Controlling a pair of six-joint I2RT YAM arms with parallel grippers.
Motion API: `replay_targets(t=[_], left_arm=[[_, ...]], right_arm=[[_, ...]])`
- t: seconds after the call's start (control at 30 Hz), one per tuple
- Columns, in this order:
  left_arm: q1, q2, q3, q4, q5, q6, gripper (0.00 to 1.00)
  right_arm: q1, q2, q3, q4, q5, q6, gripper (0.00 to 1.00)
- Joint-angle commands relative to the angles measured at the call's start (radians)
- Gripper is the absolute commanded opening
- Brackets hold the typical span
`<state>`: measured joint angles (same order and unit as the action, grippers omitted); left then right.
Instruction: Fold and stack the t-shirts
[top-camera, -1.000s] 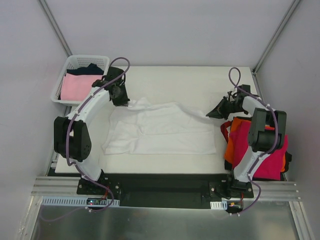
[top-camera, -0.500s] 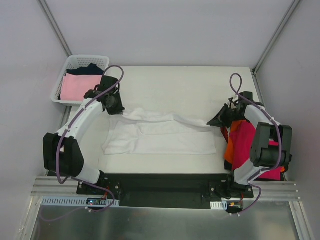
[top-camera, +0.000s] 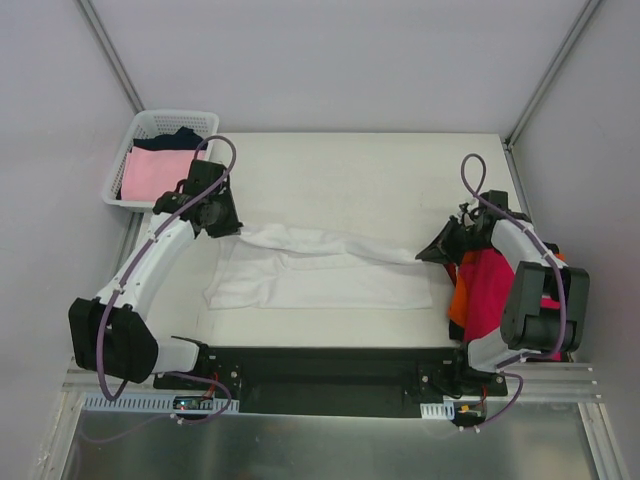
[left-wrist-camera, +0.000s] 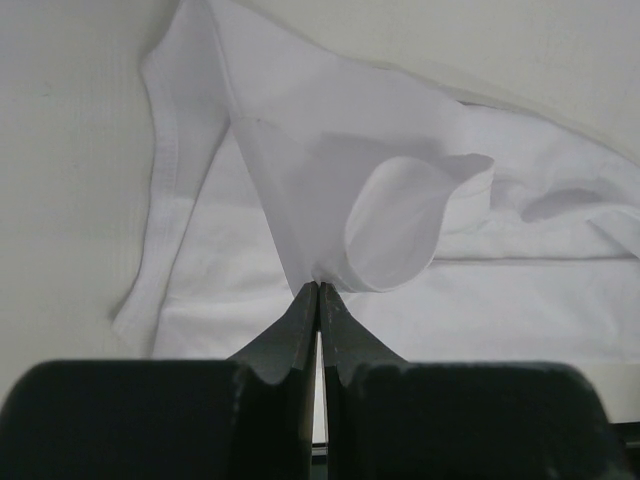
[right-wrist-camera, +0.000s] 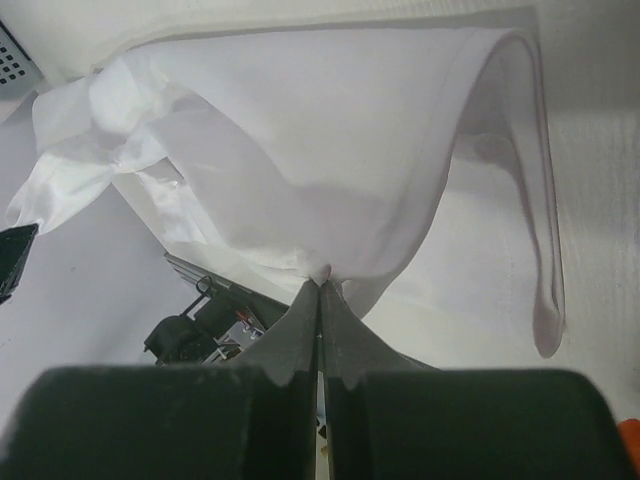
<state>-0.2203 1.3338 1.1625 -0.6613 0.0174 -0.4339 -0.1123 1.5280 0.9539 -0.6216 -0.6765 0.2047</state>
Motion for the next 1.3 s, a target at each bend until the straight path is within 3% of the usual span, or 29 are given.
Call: replay_targets(t=[0.0,1.27], left_arm=[[0.012,-0.079,-0.041,-0.040,-0.013,-0.026,0.00],[0.012,-0.332,-0.256,-0.129,-0.030,-0.089,0.00]], right_arm=[[0.000,-0.077,-0.015,-0.030,0.009,-0.007,0.01],[-0.047,-0.209,-0.110,-0.127,0.020,-0.077,0.01]])
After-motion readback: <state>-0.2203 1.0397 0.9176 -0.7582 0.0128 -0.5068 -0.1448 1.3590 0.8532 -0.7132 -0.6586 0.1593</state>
